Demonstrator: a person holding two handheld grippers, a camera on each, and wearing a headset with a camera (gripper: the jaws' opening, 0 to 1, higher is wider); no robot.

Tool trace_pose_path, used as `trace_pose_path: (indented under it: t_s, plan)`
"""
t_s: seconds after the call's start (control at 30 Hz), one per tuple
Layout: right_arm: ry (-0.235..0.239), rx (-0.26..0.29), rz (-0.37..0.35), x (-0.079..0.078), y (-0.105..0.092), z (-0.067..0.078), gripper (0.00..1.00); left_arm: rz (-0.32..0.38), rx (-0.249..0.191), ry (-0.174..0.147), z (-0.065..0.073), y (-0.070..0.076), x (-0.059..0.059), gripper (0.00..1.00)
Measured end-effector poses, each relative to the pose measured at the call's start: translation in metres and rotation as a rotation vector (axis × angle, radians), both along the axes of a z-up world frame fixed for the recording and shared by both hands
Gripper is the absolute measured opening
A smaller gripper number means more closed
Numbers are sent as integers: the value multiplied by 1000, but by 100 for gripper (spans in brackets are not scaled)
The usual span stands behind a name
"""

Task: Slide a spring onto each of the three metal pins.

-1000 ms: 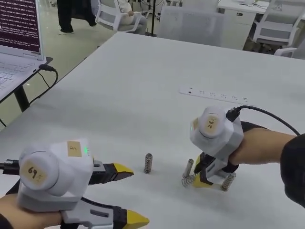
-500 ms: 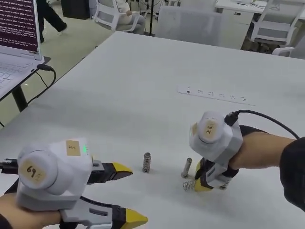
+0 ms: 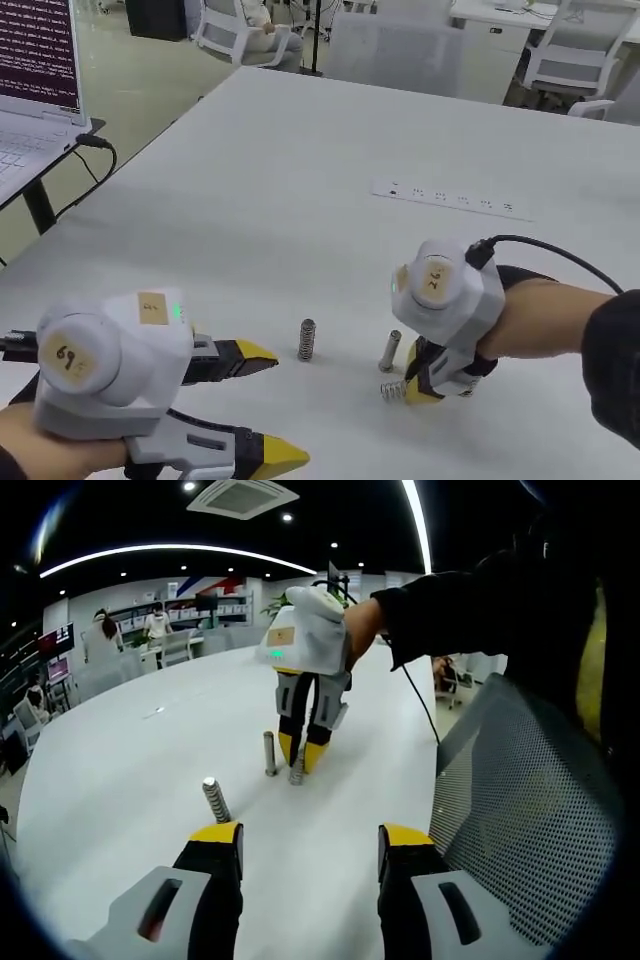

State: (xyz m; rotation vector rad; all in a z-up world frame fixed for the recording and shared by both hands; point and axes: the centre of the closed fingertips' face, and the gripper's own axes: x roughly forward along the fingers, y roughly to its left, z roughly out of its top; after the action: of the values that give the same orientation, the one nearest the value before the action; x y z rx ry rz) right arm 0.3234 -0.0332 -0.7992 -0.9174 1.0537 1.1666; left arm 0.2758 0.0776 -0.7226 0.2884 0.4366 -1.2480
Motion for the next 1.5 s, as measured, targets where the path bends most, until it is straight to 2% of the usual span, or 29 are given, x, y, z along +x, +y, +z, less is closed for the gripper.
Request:
trace_pose_path:
  t_s: [0.23,0.37,0.9,1.17,1.27,1.5]
  plan:
    - [20,16,-2,-7,10,4,10,-4,3,-2,0,0,0,48]
    - [31,8,8,-12,13,0,10,-4,5,-1,-1,0,0,47]
    - [31,-6,27,-16,12,0,12,-6,5,1,-1,0,-1,46]
    - [5,-33,88,-18,10,-1,10,-6,5,-1,0,1,-1,46]
    - [9,-33,85,-18,10,-1,10,-6,4,-2,0,1,-1,46]
    - [9,-23,68,-21,14,9,9,-12,8,-5,0,0,-1,45]
